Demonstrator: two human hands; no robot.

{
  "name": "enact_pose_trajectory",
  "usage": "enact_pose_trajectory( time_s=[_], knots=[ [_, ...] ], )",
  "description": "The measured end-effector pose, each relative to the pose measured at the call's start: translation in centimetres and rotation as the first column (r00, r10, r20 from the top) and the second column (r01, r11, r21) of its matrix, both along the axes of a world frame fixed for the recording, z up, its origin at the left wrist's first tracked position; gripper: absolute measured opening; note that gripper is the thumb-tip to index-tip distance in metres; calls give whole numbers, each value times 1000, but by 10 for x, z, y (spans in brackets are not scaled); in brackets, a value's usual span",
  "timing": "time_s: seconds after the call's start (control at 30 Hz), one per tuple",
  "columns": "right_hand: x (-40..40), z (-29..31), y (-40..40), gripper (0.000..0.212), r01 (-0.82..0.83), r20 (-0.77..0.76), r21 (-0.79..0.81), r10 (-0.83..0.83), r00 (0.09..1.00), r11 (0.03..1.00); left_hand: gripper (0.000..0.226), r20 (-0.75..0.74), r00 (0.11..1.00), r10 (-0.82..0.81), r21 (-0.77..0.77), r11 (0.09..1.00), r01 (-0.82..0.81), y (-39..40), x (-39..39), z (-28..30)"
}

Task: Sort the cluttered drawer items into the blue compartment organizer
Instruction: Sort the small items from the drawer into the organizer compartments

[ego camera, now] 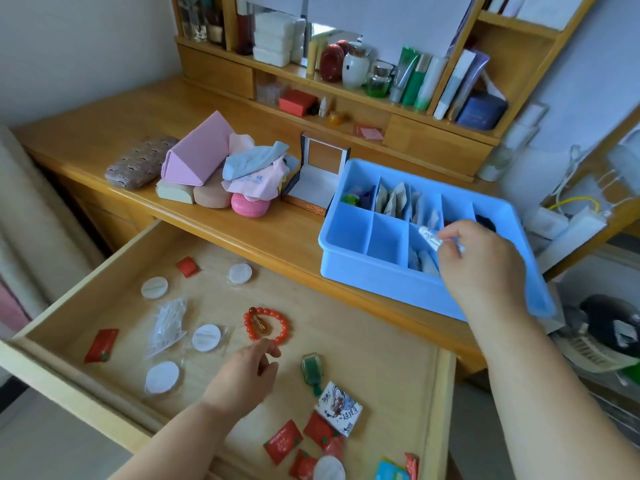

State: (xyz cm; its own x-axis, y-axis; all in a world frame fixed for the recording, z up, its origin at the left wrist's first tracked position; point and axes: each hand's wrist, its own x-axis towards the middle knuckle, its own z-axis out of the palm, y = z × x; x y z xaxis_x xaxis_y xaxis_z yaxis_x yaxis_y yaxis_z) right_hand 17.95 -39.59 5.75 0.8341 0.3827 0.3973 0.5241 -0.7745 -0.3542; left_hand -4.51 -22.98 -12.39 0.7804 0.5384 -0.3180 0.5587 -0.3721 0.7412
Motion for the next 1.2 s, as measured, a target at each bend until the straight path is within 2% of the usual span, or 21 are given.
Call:
enact_pose_trajectory(
  time_s=[0.1,0.13,0.17,0.2,0.27,0.3,0.33,0.4,0.47,0.53,0.6,0.67,0.73,0.8,0.87,0.97,1.03,1.07,1.13,1.2],
  knots=[
    [13,-17,20,43,-38,-126,-334,-5,992,942,15,-7,1000,11,-9,1000,-11,1,-1,1],
    [14,-21,22,53,-39,-129,-390,-13,992,920,15,-10,1000,16,-15,1000,-17,1,-1,2],
    [11,-23,21,58,-35,-78,-364,7,997,931,15,-12,1000,19,-16,1000,-19,1,-2,2],
    [5,-27,20,57,-65,34,-270,77,996,961,15,-13,1000,17,-13,1000,-17,1,-2,2],
    [-21,-41,13,38,-285,289,-87,298,910,954,16,-13,1000,3,2,1000,-3,0,-1,3],
    [-38,-54,10,27,-415,342,-65,411,845,907,16,-14,1000,-9,15,1000,9,0,-1,3],
    [-55,-70,7,20,-523,321,-87,521,791,848,16,-18,1000,-20,29,999,21,0,0,2],
    [-82,-105,7,18,-625,128,-164,645,753,763,15,-26,999,-33,45,998,34,0,0,2],
    [-98,-138,15,15,-618,-138,-198,602,786,761,15,-29,999,-37,42,998,38,1,0,1],
    [-104,-165,28,30,-528,-395,-262,410,822,808,15,-29,999,-33,38,999,34,0,-1,0],
    [-106,-183,41,43,-473,-531,-351,245,811,808,15,-34,999,-26,43,999,27,0,-2,-2],
    [-108,-193,51,42,-465,-574,-378,192,796,800,16,-35,999,-15,38,999,16,1,-3,-4],
    [-107,-196,53,40,-495,-575,-366,227,786,788,16,-32,999,-5,35,999,6,2,-5,-6],
    [-106,-186,47,51,-525,-565,-275,307,766,805,17,-23,1000,-3,36,999,4,3,-5,-7],
    [-106,-161,36,57,-541,-558,-98,404,725,835,17,-6,1000,-4,41,999,5,4,-4,-8],
    [-107,-104,11,47,-482,-473,264,547,691,836,17,24,1000,-13,39,999,13,4,0,-7],
    [-95,-60,-6,36,-429,-328,413,571,752,803,17,36,999,-26,39,999,24,3,1,-7],
    [-83,-41,-12,35,-405,-231,421,527,818,812,17,39,999,-29,37,999,28,2,2,-6],
    [-49,-8,-16,37,-297,-114,340,353,929,892,17,41,999,-27,28,999,26,1,2,-5],
    [-10,9,-11,37,-122,-87,64,128,988,990,17,43,999,-24,21,1000,23,1,2,-4]
  ],
)
